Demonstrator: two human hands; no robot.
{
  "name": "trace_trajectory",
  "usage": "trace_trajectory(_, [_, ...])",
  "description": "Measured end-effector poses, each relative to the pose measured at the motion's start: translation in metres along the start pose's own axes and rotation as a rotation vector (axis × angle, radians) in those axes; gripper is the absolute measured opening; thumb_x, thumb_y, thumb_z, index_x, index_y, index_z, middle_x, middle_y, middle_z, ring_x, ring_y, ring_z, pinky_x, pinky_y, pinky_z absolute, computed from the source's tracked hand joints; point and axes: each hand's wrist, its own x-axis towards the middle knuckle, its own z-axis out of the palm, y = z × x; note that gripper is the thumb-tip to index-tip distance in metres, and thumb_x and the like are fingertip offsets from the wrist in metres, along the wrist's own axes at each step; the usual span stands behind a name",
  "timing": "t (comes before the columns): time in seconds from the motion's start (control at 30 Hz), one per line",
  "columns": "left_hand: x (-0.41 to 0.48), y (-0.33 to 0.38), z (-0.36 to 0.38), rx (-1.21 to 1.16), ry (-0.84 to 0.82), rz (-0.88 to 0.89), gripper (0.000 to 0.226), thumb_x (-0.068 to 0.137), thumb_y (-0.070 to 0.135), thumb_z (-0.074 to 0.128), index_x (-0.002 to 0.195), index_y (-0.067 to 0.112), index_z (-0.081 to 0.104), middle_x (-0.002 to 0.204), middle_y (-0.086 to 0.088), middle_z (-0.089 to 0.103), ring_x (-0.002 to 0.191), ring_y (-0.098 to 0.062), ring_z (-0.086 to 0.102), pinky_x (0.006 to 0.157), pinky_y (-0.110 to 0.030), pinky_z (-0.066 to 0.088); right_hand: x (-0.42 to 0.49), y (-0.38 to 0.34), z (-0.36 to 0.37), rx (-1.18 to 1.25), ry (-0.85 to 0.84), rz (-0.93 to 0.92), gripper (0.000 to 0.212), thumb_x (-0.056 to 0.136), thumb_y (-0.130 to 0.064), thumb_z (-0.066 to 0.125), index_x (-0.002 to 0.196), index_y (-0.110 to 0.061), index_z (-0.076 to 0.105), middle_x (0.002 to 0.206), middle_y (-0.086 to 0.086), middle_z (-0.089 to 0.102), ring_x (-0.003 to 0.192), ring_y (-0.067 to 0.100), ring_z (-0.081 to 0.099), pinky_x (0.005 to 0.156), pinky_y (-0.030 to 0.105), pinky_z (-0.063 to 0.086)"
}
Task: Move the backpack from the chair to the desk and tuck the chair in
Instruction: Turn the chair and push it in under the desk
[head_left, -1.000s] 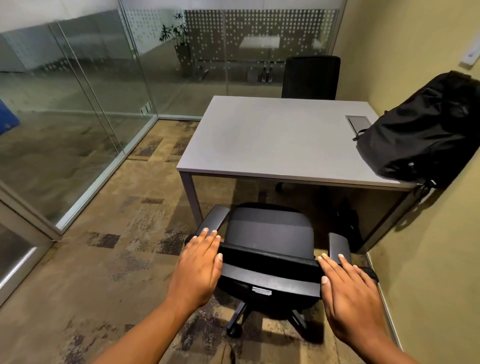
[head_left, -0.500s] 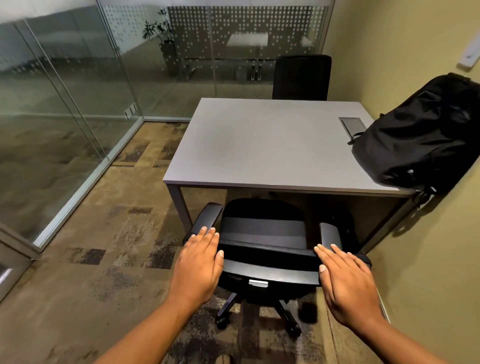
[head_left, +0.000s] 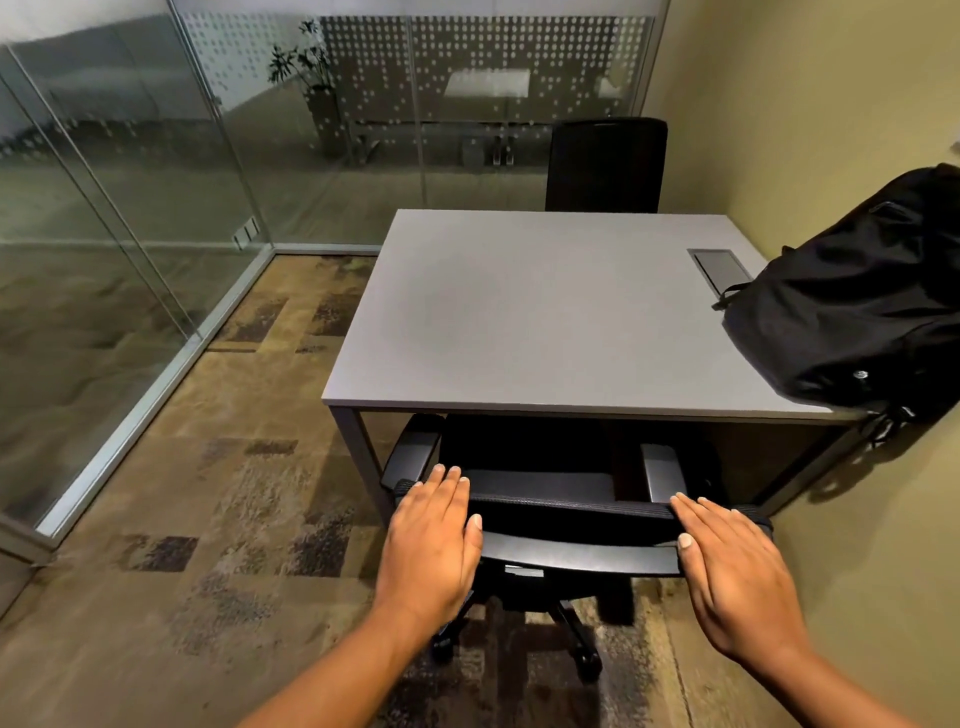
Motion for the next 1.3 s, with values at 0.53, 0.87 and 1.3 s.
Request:
trace_trajectory(0.53, [0.088, 0.006, 0.012, 0.075, 0.008, -0.049, 0.06, 0.099, 0.042, 0.018, 0.14, 0.01, 0.048, 0.146, -0.006, 0.049, 0.14, -0.02, 0.036, 0.117, -0.036, 0.02, 0.1, 0.029, 0.005, -0.034, 0.003, -0.102, 0.055, 0.097, -0.04, 0.022, 0.134, -0.015, 0.054, 0.137, 0.004, 0.058, 0.133, 0.021, 0.047, 0.113, 0.042, 0.034])
trace_trajectory(0.87, [0.13, 0.007, 0.02, 0.093, -0.003, -0.079, 0.064, 0.099, 0.044, 0.013, 0.142, 0.01, 0.045, 0.148, -0.006, 0.047, 0.142, -0.02, 0.032, 0.119, -0.038, 0.02, 0.146, 0.044, 0.012, -0.054, -0.006, -0.123, 0.055, 0.097, -0.04, 0.021, 0.133, -0.015, 0.055, 0.137, 0.003, 0.058, 0.132, 0.021, 0.048, 0.112, 0.041, 0.034])
trace_trajectory(1.3, [0.171, -0.01, 0.028, 0.099, -0.023, -0.036, 0.064, 0.1, 0.046, 0.011, 0.144, 0.011, 0.042, 0.15, -0.004, 0.044, 0.142, -0.019, 0.031, 0.118, -0.035, 0.016, 0.181, 0.041, 0.016, -0.08, -0.007, -0.09, 0.056, 0.098, -0.04, 0.02, 0.133, -0.015, 0.054, 0.136, 0.004, 0.059, 0.131, 0.021, 0.049, 0.112, 0.041, 0.036])
